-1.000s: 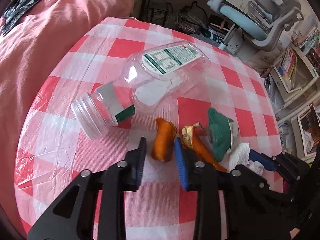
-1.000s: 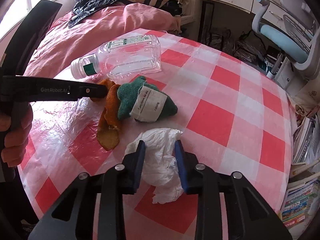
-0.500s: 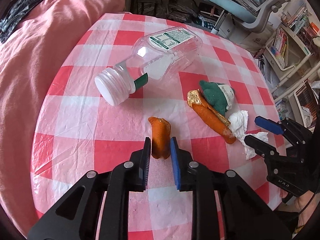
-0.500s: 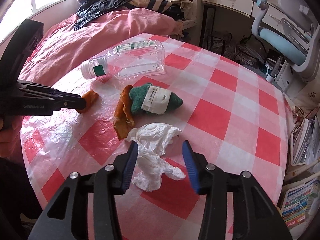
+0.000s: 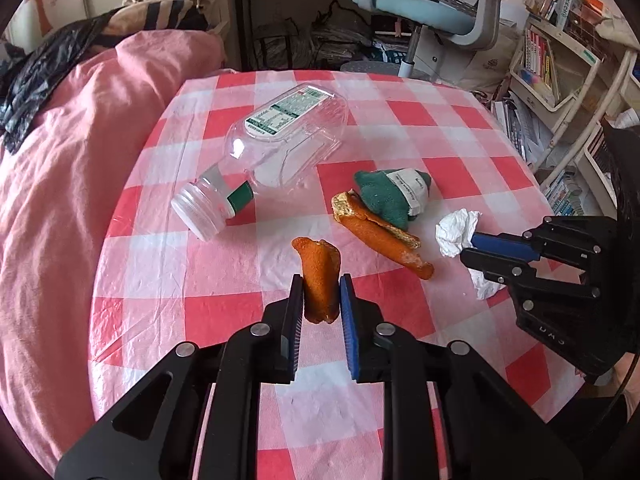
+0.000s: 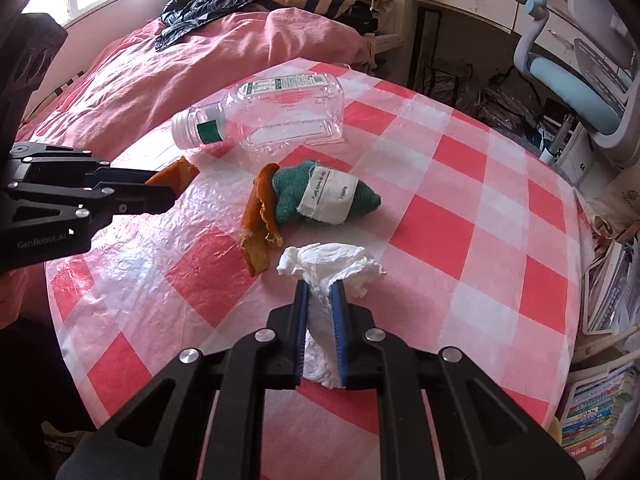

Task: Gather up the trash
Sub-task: 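Hold the orange peel and tissue just above the tablecloth with both grippers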

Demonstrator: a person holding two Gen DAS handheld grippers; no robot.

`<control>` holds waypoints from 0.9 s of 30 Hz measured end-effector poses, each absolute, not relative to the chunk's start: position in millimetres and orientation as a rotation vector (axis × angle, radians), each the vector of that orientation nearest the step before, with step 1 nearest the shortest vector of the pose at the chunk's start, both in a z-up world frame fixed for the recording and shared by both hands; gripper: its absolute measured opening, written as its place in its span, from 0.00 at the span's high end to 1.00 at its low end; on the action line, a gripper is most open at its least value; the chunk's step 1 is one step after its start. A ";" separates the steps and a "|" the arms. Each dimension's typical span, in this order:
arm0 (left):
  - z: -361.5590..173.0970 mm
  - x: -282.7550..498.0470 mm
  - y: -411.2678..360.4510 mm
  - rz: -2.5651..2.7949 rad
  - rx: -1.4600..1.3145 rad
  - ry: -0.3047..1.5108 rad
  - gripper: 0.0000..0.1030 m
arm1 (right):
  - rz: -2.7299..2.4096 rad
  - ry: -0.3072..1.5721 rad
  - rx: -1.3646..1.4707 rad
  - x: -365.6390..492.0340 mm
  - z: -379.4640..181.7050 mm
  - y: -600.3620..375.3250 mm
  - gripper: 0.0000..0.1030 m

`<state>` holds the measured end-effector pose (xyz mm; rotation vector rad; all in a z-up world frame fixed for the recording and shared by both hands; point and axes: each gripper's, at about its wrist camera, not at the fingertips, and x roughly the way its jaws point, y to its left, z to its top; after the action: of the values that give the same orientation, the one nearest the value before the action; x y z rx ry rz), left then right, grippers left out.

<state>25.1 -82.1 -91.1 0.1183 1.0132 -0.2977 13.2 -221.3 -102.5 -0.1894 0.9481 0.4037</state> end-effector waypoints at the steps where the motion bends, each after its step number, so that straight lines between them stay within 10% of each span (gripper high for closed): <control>1: -87.7 20.5 -84.6 -0.290 0.135 0.999 0.83 | 0.403 0.943 -0.188 10.6 -100.6 -223.0 0.88; 27: -79.3 -9.1 -85.1 -0.251 0.188 0.939 0.83 | 0.424 0.954 -0.301 -21.9 -105.9 -213.1 0.79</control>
<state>-9.1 -85.1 -79.3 0.1883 0.9389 -0.2511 -21.9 -213.1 -105.9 -0.3014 0.9537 0.4235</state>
